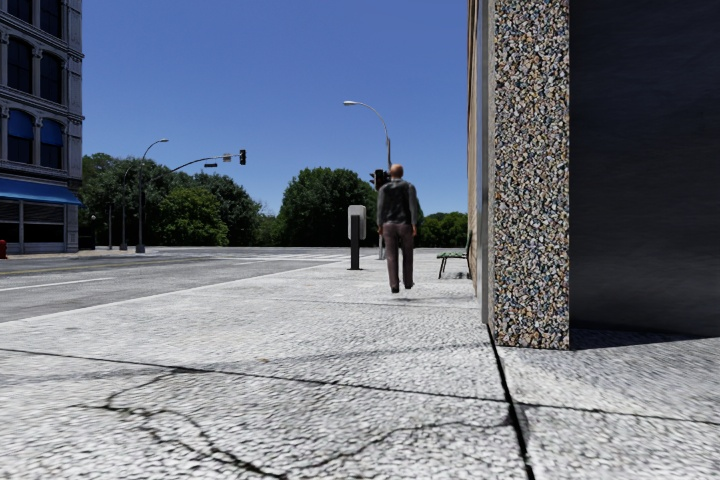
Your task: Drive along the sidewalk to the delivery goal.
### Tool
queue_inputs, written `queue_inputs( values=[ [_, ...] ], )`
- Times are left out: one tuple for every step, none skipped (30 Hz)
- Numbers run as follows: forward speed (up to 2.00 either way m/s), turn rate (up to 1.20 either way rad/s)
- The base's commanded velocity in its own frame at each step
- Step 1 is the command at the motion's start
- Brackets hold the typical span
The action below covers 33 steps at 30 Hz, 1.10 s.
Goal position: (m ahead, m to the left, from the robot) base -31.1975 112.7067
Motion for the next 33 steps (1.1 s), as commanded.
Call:
queue_inputs(
  values=[
    [0.00, 0.00],
    [0.00, 0.00],
    [0.00, 0.00],
    [0.00, 0.00],
    [0.00, 0.00],
    [0.00, 0.00],
    [0.00, 0.00],
    [0.00, 0.00],
    [0.00, 0.00],
    [0.00, 0.00],
    [0.00, 0.00],
    [0.00, 0.00],
    [0.00, 0.00],
    [0.00, 0.00],
    [0.00, 0.00],
    [0.00, 0.00],
    [0.00, 0.00],
    [0.00, 0.00],
    [0.00, 0.00],
    [0.00, 0.00],
    [0.00, 0.00],
    [0.00, 0.00],
    [0.00, 0.00],
    [0.00, 0.00],
    [0.00, 0.00],
    [0.00, 0.00],
    [0.00, 0.00],
    [0.00, 0.00],
    [0.00, 0.00],
    [0.00, 0.00],
    [0.00, 0.51],
    [0.00, 0.51],
    [0.00, 0.99]
  ],
)
